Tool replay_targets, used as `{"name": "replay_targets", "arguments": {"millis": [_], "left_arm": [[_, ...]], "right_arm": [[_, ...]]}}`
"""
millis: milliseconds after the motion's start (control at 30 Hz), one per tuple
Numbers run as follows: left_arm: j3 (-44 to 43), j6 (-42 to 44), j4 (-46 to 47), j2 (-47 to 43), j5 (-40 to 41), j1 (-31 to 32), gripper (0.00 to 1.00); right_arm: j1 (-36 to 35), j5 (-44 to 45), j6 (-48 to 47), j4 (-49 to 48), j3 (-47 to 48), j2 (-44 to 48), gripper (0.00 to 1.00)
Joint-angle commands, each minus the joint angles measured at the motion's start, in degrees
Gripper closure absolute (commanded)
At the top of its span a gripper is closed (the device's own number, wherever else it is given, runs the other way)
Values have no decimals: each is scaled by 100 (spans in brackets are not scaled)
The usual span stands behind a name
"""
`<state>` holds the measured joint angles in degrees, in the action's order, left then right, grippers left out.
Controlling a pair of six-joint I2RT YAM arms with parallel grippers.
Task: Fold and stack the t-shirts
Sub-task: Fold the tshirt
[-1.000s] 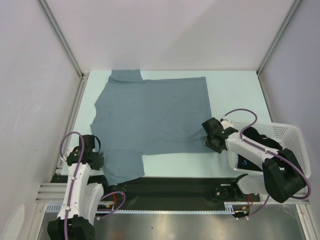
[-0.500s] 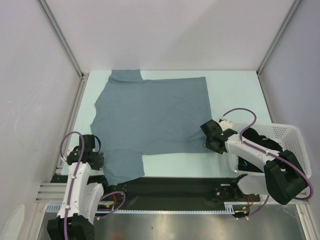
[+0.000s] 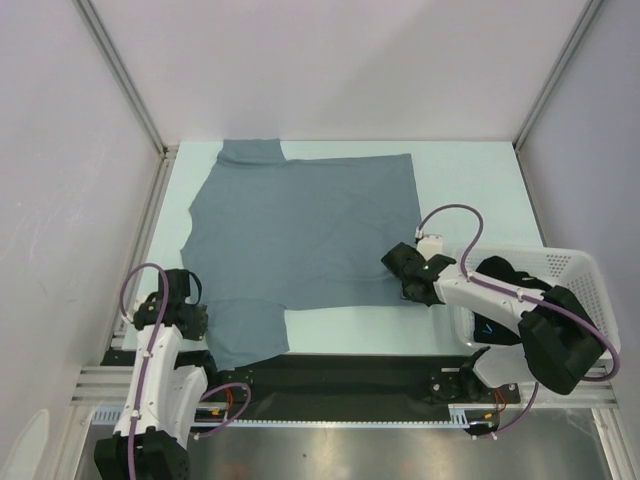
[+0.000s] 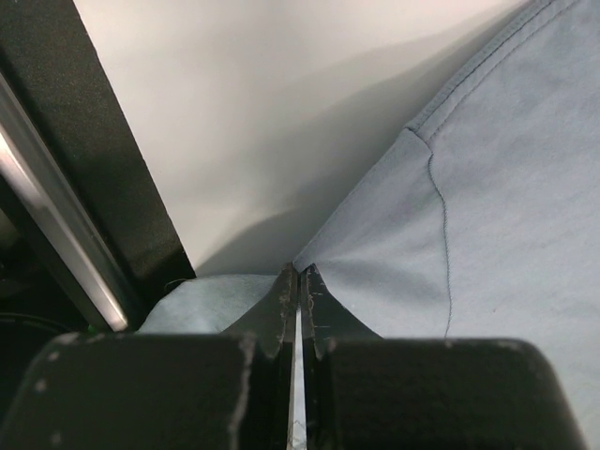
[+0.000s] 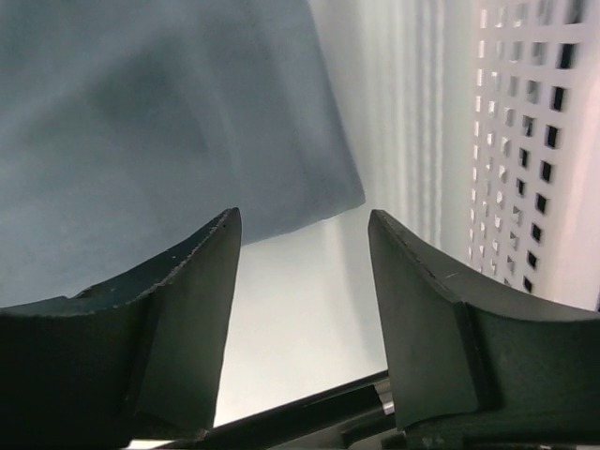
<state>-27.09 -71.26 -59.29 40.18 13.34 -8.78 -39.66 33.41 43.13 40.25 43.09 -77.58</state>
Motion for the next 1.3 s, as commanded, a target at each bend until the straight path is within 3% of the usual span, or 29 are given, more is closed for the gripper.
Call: {"name": "replay_targets", "arguments": {"millis": [0, 267, 567, 800, 833, 900, 1133, 1267], "left_arm": [[-243, -195, -197, -10, 291, -63, 100], [-938, -185, -654, 33, 1082, -151, 100], [-833, -81, -575, 7, 1074, -151, 100], [-728, -45, -505, -19, 986, -151, 100], [-701, -45, -514, -28, 977, -151, 100], [-666, -63, -505, -28, 933, -151, 100], [-622, -124, -549, 51, 854, -151, 100], [-631, -124, -575, 95, 872, -151, 100]], "right_arm": [[-323, 263, -235, -87, 85, -125, 39], [-411, -1, 62, 26, 138, 41, 45], [-394, -651, 107, -17, -90, 384, 45], [-385, -477, 616, 220, -354, 621, 58], [-367, -397, 1000, 290, -328, 595, 68], [-288, -387, 1415, 466, -301, 569, 71], [-148, -317, 2532, 703, -248, 437, 50], [-156, -352, 3051, 905, -257, 551, 50]]}}
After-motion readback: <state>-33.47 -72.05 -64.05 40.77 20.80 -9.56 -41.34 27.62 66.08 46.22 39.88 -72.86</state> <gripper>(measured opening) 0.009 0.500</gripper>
